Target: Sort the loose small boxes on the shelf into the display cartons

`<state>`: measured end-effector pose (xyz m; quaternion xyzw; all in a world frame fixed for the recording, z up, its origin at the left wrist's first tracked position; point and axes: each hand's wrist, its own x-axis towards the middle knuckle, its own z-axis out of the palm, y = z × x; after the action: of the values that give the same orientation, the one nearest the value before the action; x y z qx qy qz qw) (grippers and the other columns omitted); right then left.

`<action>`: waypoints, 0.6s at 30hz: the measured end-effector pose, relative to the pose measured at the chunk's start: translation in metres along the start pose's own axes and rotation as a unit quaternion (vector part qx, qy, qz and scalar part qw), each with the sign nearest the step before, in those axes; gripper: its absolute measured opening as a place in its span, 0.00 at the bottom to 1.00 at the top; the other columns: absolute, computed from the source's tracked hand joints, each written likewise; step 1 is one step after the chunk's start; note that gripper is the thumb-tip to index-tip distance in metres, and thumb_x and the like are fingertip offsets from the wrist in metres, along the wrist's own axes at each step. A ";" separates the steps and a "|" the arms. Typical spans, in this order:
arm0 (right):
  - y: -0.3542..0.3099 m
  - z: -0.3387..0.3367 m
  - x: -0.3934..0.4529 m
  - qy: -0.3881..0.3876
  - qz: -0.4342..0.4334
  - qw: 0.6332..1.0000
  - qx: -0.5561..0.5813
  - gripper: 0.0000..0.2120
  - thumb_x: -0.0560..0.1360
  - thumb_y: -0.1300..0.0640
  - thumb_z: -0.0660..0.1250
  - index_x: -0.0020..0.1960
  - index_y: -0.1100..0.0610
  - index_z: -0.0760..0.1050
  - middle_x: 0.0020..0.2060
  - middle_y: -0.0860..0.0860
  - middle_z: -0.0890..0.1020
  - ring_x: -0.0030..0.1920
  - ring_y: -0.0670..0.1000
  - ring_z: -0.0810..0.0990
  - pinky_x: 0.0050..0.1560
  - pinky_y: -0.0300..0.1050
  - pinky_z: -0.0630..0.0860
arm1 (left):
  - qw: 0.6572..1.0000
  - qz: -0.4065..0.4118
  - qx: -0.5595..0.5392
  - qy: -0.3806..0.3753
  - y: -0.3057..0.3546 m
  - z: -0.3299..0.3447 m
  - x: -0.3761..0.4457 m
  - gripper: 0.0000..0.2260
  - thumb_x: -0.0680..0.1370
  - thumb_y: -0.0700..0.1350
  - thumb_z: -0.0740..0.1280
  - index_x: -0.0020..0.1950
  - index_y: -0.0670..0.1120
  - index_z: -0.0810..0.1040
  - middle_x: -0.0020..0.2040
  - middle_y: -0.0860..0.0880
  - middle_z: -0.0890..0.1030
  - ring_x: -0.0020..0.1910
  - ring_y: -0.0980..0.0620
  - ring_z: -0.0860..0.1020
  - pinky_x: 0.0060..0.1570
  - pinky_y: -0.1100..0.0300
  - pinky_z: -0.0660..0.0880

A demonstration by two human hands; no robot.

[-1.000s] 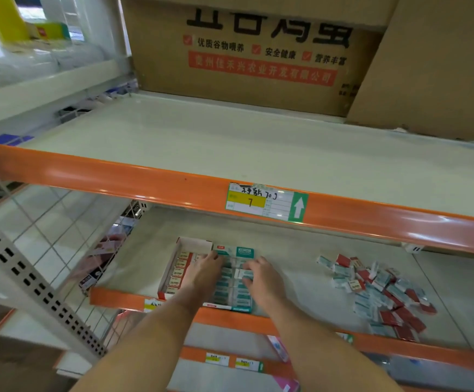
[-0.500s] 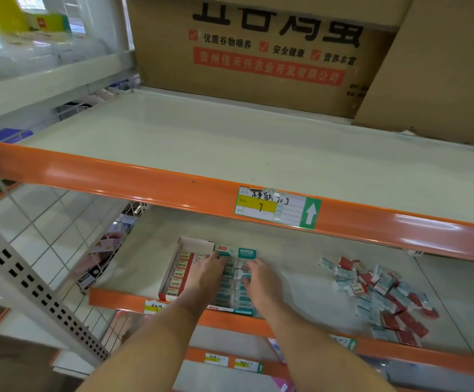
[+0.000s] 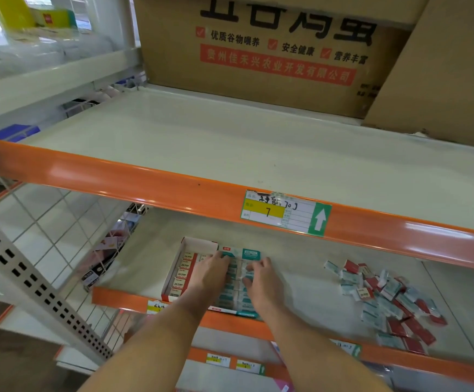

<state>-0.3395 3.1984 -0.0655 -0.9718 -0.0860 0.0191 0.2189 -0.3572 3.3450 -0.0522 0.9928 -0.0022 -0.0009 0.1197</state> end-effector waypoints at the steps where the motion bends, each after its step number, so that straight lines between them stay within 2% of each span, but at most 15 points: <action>1: 0.000 0.000 0.001 0.001 0.006 1.000 0.003 0.15 0.76 0.53 0.71 0.61 0.51 0.74 0.59 0.45 0.71 0.50 0.46 0.78 0.52 0.44 0.80 | 1.000 -0.003 0.002 -0.001 0.000 0.000 0.000 0.11 0.79 0.49 0.65 0.61 0.50 0.74 0.60 0.50 0.76 0.56 0.50 0.76 0.50 0.57 0.76; 5: 0.003 0.000 0.001 -0.008 -0.001 1.000 0.011 0.19 0.76 0.53 0.71 0.65 0.50 0.72 0.62 0.45 0.69 0.51 0.47 0.78 0.53 0.45 0.80 | 1.000 -0.009 0.022 -0.006 0.002 0.000 0.001 0.11 0.78 0.48 0.66 0.60 0.50 0.74 0.57 0.50 0.78 0.54 0.51 0.76 0.49 0.57 0.76; 9: 0.011 -0.006 -0.002 -0.002 0.019 0.999 0.041 0.24 0.74 0.58 0.72 0.67 0.50 0.68 0.66 0.46 0.64 0.52 0.48 0.79 0.50 0.40 0.80 | 0.999 0.001 0.035 -0.006 0.007 -0.002 0.003 0.10 0.77 0.47 0.67 0.59 0.50 0.75 0.56 0.50 0.78 0.52 0.51 0.78 0.49 0.57 0.76; 13: 0.018 -0.005 -0.004 -0.036 0.035 0.991 0.127 0.24 0.74 0.62 0.71 0.66 0.49 0.68 0.60 0.47 0.74 0.54 0.46 0.78 0.54 0.41 0.79 | 0.999 0.020 0.025 0.004 0.018 -0.003 0.005 0.13 0.78 0.47 0.66 0.62 0.50 0.75 0.57 0.50 0.78 0.54 0.50 0.78 0.52 0.56 0.75; 18: 0.024 -0.008 -0.010 -0.050 0.024 0.985 0.164 0.27 0.75 0.59 0.71 0.70 0.47 0.66 0.61 0.46 0.77 0.59 0.47 0.78 0.58 0.45 0.78 | 1.000 0.021 0.005 0.010 0.037 -0.002 0.005 0.07 0.80 0.47 0.64 0.57 0.49 0.76 0.54 0.50 0.78 0.50 0.51 0.77 0.50 0.57 0.75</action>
<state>-0.3451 3.1721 -0.0690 -0.9223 -0.0696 0.0866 0.3700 -0.3520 3.3099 -0.0416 0.9931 -0.0223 0.0113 0.1149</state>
